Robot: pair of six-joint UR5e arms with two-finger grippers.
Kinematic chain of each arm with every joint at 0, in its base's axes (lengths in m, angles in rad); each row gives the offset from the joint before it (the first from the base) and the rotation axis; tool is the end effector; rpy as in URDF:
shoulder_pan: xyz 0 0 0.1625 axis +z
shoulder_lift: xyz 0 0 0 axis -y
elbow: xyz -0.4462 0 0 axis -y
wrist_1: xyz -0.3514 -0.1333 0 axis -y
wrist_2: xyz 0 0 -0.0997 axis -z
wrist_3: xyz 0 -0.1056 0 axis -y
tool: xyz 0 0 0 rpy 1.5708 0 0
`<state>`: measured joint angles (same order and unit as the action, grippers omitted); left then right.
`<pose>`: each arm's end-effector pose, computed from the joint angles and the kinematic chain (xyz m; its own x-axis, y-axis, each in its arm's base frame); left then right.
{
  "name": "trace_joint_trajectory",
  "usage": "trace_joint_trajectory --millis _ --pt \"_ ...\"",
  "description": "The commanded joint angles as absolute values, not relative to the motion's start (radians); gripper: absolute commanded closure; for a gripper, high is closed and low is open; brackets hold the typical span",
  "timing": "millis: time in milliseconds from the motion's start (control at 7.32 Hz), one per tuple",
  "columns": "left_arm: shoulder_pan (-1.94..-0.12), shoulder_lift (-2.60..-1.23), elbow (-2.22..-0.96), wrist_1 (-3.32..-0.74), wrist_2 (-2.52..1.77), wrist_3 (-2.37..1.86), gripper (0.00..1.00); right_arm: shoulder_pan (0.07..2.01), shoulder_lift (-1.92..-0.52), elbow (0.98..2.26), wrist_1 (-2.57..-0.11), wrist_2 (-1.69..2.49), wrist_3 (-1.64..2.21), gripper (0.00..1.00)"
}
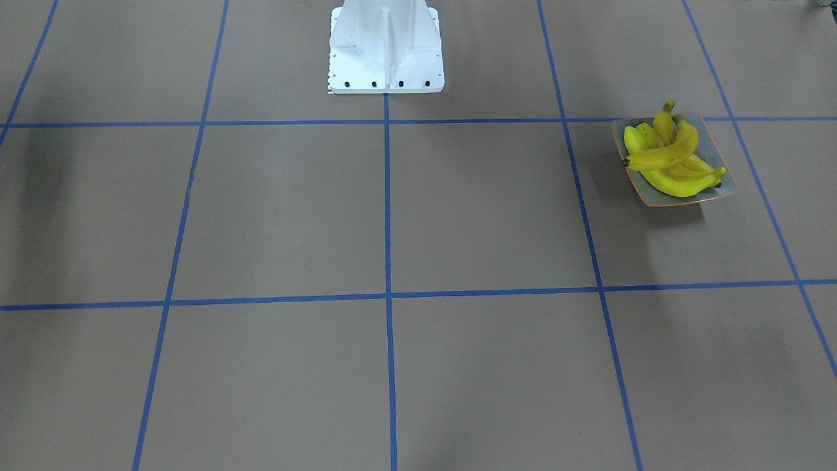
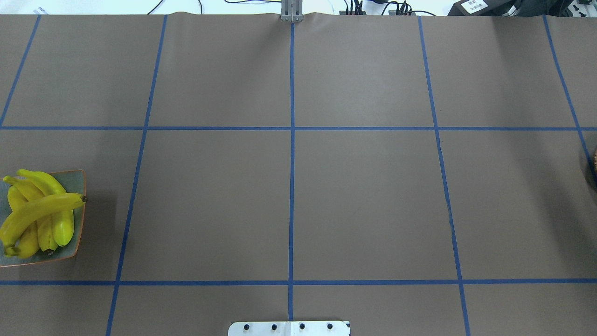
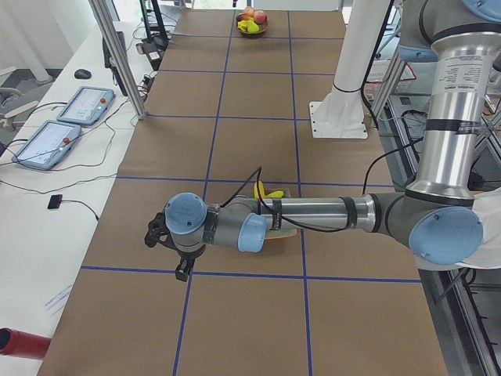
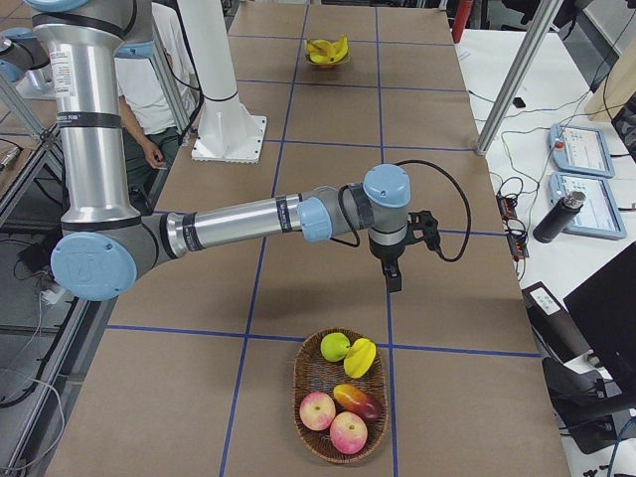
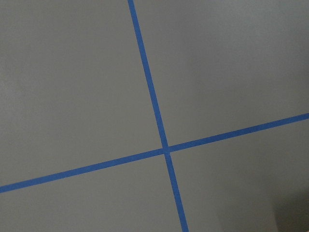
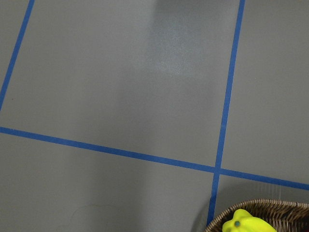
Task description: Transfer all bananas from basket to plate
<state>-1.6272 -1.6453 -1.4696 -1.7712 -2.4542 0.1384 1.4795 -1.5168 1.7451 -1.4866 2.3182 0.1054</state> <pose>-0.0795 -0.4906 0.6656 0.6426 0.2323 -0.7301 -0.0334 0.9605 0.2762 0.0170 -0.4886 0.5716 0.7165 -0.1738 0.6756 0.0114 0.9713 0.2377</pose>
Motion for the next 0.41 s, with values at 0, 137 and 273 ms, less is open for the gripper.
trace_joint_trajectory --millis 0,137,273 --pt "-1.628 -1.647 -1.471 -1.770 -2.454 0.129 0.00 1.480 -1.516 1.744 -1.489 2.321 0.103 0.00" --pt "-1.628 -1.647 -1.471 -1.772 -2.456 0.129 0.00 1.480 -1.516 1.744 -1.491 2.321 0.103 0.00" --pt "-1.628 -1.646 -1.471 -1.773 -2.456 0.129 0.00 1.480 -1.514 1.744 -1.491 2.321 0.104 0.00"
